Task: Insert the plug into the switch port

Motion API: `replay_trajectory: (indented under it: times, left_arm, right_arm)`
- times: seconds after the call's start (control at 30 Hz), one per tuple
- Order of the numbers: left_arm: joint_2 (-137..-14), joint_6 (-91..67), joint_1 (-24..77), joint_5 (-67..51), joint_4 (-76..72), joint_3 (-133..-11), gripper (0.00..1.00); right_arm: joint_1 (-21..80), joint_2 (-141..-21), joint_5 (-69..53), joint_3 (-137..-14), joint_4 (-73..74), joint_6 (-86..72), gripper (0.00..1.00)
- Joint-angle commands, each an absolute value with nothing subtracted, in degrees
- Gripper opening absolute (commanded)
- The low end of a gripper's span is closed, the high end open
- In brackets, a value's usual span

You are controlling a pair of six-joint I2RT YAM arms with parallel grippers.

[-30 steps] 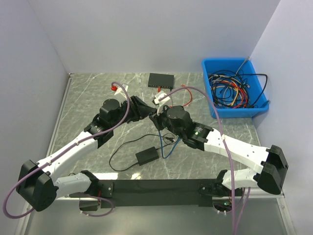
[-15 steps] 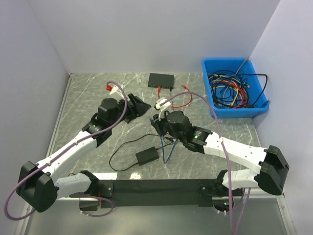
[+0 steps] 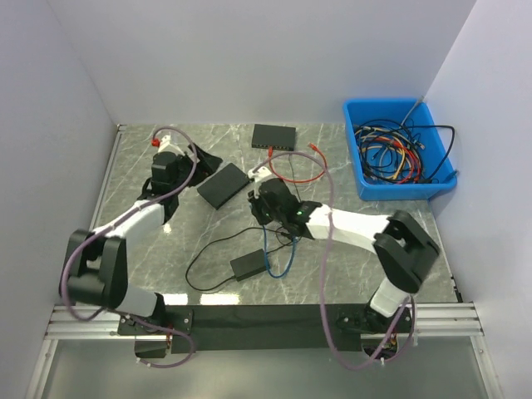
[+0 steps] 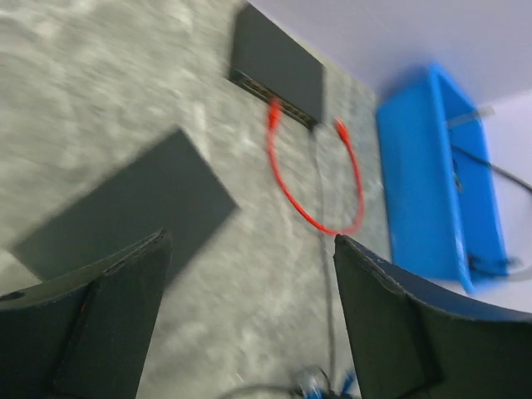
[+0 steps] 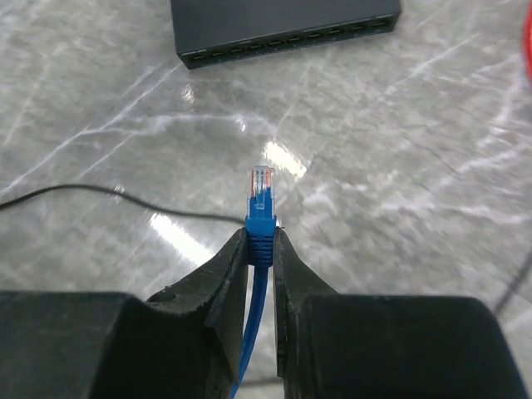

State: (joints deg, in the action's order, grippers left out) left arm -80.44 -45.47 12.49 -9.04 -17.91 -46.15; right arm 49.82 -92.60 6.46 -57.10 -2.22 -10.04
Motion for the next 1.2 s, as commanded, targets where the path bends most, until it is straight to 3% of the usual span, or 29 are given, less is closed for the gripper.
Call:
replay_trajectory:
  times: [0.0,0.13,0.47,1.17]
  left_arm:
    - [-84.1,-44.56,8.53,-10.64,-32.65,-43.52,0.86]
    - [-90.43,-42.55,6.24,-9.75,-35.42,-45.08,0.87]
    - [-107.56,-48.69,0.09,-24.34,-43.15,-49.56,0.82]
    - [-118.03,-49.66,0.09,-34.71,-47.9,-55.02,0.77]
  right_arm:
    - [49.31,-96.67,4.84,-63.27,-2.46,-10.55,0.0]
    - [48.96,-103.25,4.13,-67.58,-1.06,-10.02,0.0]
    - [47.73,-113.11,2.9,-77.25,2.37,-8.79,0.0]
    - [46.58,-124.98,1.58,-91.14,7.56,-7.21,0.0]
